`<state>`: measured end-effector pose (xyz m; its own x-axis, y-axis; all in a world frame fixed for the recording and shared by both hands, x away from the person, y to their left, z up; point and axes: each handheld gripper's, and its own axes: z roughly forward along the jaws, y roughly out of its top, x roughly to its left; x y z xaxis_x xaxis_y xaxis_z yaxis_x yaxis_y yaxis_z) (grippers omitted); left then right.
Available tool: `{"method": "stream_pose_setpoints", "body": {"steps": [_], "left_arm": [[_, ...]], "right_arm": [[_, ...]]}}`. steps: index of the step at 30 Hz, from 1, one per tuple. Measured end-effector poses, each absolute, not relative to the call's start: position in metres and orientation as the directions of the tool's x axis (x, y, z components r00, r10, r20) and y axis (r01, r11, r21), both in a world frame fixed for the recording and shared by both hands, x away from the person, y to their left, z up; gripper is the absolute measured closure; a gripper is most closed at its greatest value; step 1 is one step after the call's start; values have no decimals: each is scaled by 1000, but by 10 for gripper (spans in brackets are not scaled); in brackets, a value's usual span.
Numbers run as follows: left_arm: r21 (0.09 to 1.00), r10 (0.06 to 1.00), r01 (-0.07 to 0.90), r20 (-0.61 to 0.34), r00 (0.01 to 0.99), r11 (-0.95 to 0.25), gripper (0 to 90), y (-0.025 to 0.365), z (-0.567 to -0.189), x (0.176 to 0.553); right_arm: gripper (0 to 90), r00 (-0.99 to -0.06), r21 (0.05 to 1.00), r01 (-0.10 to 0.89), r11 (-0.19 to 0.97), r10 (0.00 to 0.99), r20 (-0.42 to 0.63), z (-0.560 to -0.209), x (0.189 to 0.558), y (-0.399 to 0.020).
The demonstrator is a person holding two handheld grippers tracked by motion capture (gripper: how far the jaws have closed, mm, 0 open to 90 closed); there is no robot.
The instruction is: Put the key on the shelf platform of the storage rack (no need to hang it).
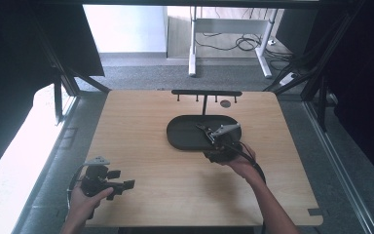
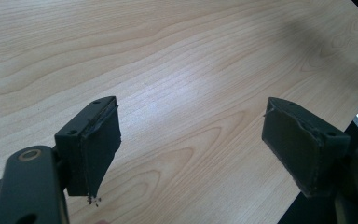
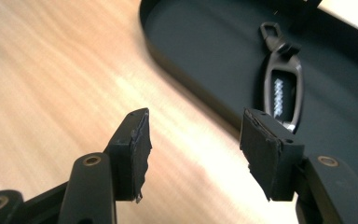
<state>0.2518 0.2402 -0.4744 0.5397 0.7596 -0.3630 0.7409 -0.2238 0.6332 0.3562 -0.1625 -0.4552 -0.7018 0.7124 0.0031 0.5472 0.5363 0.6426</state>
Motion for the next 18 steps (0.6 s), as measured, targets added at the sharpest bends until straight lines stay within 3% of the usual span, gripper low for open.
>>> {"method": "stream_pose_setpoints", "body": {"steps": [8, 18], "left_arm": [[633, 758, 740, -360, 544, -230, 197, 239, -475, 252], [624, 765, 749, -363, 532, -224, 197, 240, -477, 253]], "right_arm": [[431, -696, 660, 562, 499, 716, 51, -481, 328, -183], [427, -686, 670, 563, 484, 726, 53, -497, 321, -188]]}}
